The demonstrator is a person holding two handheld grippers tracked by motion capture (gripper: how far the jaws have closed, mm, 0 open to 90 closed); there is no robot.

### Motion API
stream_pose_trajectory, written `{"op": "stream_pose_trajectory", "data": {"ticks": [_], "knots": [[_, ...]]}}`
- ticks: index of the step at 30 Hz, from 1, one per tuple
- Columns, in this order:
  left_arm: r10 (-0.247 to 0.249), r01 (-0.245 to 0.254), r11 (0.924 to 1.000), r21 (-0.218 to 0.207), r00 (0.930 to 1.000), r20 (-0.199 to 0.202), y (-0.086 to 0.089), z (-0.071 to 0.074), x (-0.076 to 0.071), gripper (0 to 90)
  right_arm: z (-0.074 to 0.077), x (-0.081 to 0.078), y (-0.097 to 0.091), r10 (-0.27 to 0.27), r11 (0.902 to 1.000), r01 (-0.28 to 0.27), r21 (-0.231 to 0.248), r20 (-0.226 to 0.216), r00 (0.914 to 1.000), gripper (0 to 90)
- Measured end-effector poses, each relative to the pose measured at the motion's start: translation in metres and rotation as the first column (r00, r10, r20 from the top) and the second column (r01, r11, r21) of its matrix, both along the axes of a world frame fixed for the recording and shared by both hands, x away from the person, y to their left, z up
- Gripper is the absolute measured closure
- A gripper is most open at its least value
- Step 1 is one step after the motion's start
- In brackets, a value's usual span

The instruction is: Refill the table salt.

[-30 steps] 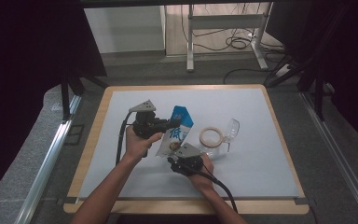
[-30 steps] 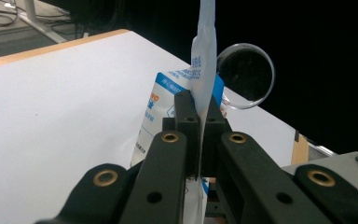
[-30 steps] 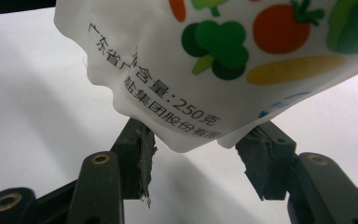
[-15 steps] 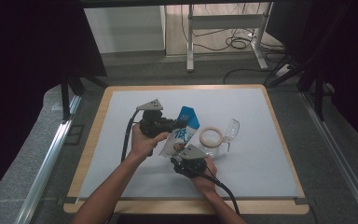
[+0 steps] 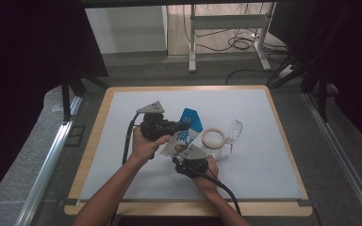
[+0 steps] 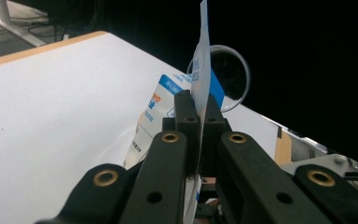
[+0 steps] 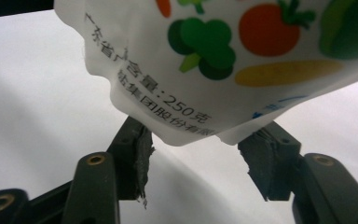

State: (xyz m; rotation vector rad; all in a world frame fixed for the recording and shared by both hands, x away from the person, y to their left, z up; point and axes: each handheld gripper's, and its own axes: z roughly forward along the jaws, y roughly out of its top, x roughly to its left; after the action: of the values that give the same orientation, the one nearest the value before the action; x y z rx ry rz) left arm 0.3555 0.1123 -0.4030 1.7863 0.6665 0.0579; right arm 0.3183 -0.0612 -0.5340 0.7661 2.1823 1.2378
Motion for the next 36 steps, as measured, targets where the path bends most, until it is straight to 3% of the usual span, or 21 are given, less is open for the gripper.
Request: {"op": "stream_pose_trajectory", "data": {"ticks": [4,9,15,26,32,36], "knots": [[-0.008,0.008,0.9999,-0.009,1.0000,0.003,0.002,0.003,-0.003,90.0,0.001,0.000,0.005,-0.021,0.9997,0.022,-0.012,0.023,0.9995,38.0],[-0.002,0.002,1.0000,-0.003,1.0000,-0.003,0.002,0.002,0.000,90.0,0.002,-0.001,0.007,-0.004,0.9999,0.004,-0.010,0.034,0.9994,41.5],[0.006,-0.006,1.0000,0.003,0.9998,-0.018,0.000,-0.001,0.008,90.0,0.001,-0.001,0.003,0.019,0.9997,-0.019,0.015,-0.004,0.9998,46.4],[0.003,-0.002,0.9994,0.035,0.9997,-0.026,-0.011,-0.002,0.020,90.0,0.002,-0.002,-0.006,0.023,0.9991,-0.021,0.038,-0.063,0.9977,46.9],[-0.009,0.010,0.9983,0.057,0.9996,-0.027,-0.019,-0.003,0.024,90.0,0.001,-0.004,-0.010,0.023,0.9971,-0.015,0.074,-0.098,0.9950,47.0],[-0.015,0.017,0.9975,0.069,0.9995,-0.029,-0.022,-0.003,0.027,90.0,0.000,-0.004,-0.013,0.018,0.9967,-0.010,0.081,-0.096,0.9952,47.1]]}}
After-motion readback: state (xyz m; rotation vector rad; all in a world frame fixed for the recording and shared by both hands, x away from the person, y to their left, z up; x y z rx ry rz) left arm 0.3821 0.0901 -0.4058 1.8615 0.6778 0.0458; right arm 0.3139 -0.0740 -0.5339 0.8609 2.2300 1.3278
